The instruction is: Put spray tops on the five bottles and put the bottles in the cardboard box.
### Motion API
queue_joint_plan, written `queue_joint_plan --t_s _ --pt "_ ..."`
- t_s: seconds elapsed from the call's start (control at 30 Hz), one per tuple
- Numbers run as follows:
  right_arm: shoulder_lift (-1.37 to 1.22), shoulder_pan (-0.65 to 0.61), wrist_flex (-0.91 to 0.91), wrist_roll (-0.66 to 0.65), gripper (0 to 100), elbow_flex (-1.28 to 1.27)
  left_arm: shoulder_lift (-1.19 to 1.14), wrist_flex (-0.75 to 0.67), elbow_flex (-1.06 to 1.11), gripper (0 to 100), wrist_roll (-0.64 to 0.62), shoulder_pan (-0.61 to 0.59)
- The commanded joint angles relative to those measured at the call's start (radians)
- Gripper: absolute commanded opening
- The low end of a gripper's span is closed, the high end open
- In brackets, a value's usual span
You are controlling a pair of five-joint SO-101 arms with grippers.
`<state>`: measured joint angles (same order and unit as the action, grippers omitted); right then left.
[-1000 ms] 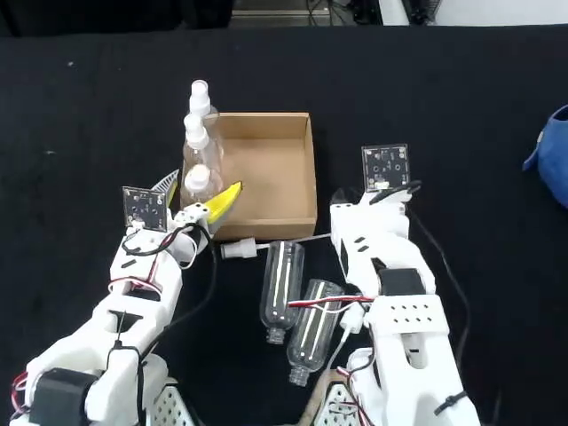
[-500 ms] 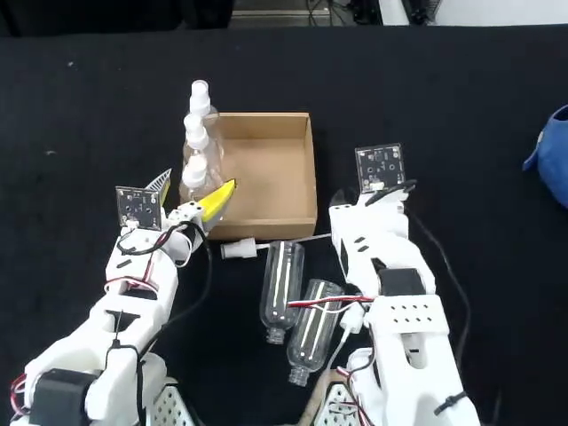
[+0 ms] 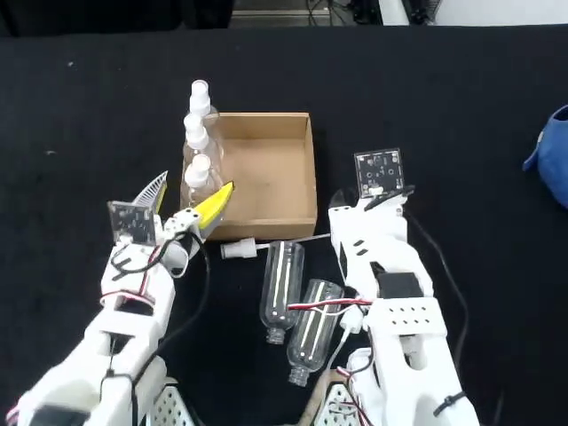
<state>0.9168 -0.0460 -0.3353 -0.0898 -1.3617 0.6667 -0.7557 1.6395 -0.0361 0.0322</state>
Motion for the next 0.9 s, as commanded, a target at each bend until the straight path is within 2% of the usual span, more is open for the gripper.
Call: queue_joint_plan --t_s 0.0,0.13,0.47,0.6,0.7,0.87 --pt "0.016 -0.009 0.028 -0.006 3.2 0.001 0.219 0.181 0.012 24 0.009 -0.010" --pt "0.016 -0.009 0.028 -0.006 3.2 0.001 0.471 0.434 0.012 24 0.002 -0.005" --pt "0.016 -0.009 0.028 -0.006 3.2 -0.010 1.160 1.220 0.019 24 0.002 -0.005" --pt "0.018 -0.003 0.029 -0.008 3.2 -0.015 1.125 1.412 -0.093 24 -0.026 0.007" --pt "0.024 0.054 0.029 0.002 3.1 -0.012 1.080 1.522 -0.217 24 -0.087 0.008" --pt "0.024 0.110 0.015 0.003 3.2 0.015 1.042 1.740 -0.360 24 -0.098 0.005"
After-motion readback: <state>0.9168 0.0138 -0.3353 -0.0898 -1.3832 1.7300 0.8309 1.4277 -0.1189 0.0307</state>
